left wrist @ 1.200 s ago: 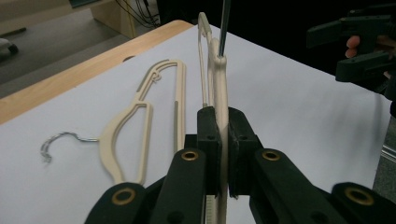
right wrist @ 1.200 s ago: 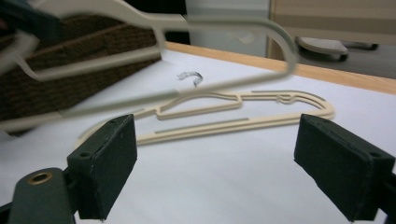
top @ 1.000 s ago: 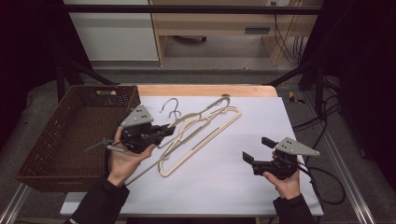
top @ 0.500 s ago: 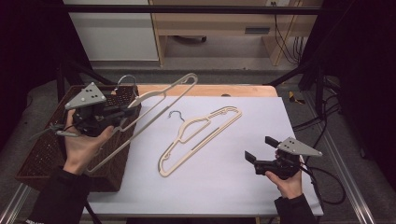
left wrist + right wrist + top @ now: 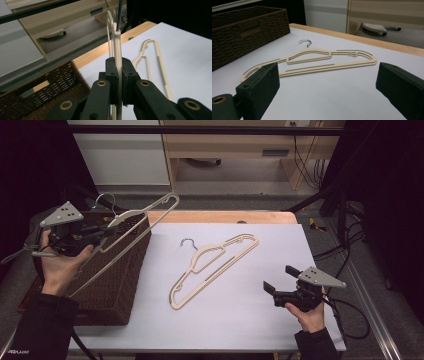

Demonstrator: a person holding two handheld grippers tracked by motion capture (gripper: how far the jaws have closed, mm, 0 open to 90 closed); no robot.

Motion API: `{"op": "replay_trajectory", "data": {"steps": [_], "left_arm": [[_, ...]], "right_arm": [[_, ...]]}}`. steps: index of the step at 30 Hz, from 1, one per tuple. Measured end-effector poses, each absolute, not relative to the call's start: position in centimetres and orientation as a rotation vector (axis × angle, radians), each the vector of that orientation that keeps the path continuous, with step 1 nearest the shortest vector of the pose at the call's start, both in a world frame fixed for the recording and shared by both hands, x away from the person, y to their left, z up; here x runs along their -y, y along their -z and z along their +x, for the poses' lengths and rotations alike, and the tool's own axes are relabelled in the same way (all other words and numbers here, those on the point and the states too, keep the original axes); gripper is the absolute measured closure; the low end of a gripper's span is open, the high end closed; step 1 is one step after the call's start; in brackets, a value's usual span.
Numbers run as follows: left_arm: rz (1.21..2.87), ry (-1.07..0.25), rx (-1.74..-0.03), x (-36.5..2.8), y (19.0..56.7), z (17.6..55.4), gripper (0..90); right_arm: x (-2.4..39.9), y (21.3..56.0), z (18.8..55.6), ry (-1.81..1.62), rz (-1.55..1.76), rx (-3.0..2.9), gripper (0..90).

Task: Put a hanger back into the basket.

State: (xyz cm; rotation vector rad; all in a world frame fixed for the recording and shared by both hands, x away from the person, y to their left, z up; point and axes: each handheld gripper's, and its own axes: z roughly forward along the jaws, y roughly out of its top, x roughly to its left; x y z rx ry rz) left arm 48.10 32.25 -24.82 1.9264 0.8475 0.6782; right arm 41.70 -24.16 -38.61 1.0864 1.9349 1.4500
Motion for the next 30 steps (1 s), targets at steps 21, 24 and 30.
{"op": "replay_trajectory", "data": {"steps": [21,24,30], "left_arm": [[1.931,-0.705,-0.981,-40.0,28.5,49.3,85.7],[1.951,-0.713,-0.986,-40.4,29.2,49.4,85.7],[1.965,-0.706,-1.008,-41.3,30.8,49.4,85.7]], "right_arm": [[24.0,38.9,41.9,-1.428,1.087,-1.943,4.9],[23.9,38.9,41.9,-1.428,1.089,-1.945,4.9],[23.9,38.9,41.9,-1.426,1.088,-1.946,4.9]]}}
